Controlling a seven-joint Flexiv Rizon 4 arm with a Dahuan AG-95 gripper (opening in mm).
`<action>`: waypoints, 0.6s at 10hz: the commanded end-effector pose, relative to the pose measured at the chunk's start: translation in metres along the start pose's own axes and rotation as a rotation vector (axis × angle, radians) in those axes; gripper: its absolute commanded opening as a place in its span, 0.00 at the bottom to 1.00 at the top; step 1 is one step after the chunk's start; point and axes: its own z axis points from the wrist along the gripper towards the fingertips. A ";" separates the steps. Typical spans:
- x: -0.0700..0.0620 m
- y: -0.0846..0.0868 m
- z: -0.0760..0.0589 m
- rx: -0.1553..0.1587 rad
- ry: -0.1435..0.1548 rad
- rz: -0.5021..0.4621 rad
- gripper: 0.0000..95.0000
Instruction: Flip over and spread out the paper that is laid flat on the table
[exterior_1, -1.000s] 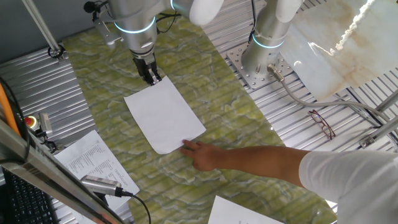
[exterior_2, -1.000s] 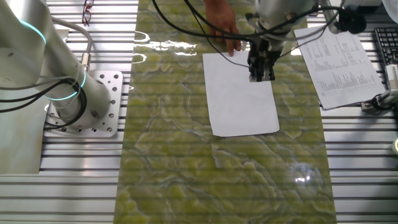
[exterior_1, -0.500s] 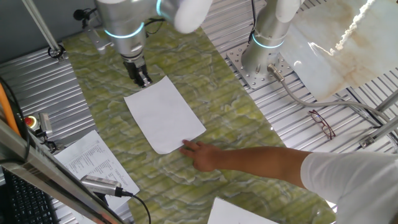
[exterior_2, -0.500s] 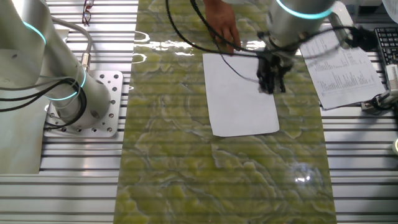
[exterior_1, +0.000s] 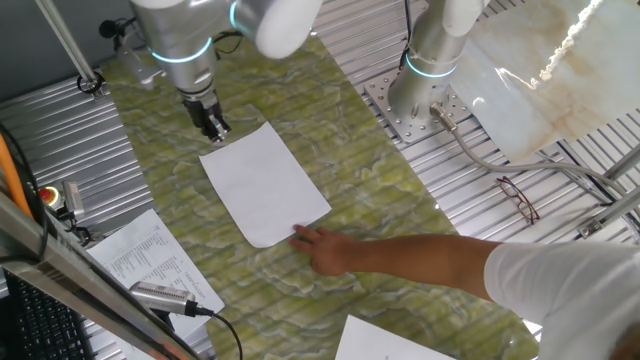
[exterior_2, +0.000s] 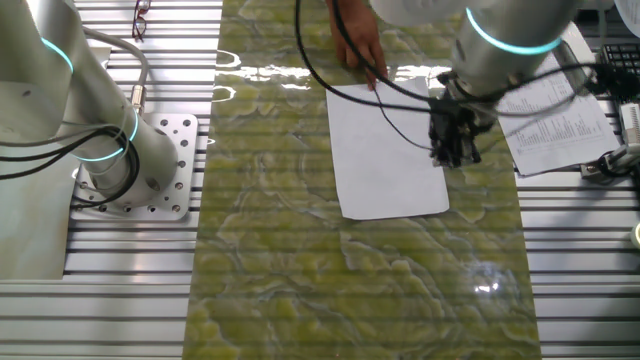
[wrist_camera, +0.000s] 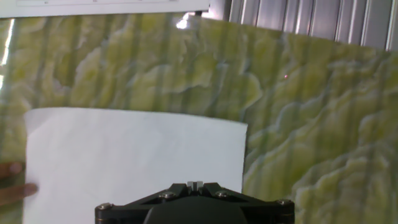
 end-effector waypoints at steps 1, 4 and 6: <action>0.000 -0.001 0.007 -0.010 0.004 -0.017 0.20; -0.004 -0.005 0.020 -0.007 0.001 -0.043 0.20; -0.012 -0.010 0.025 -0.005 0.005 -0.087 0.20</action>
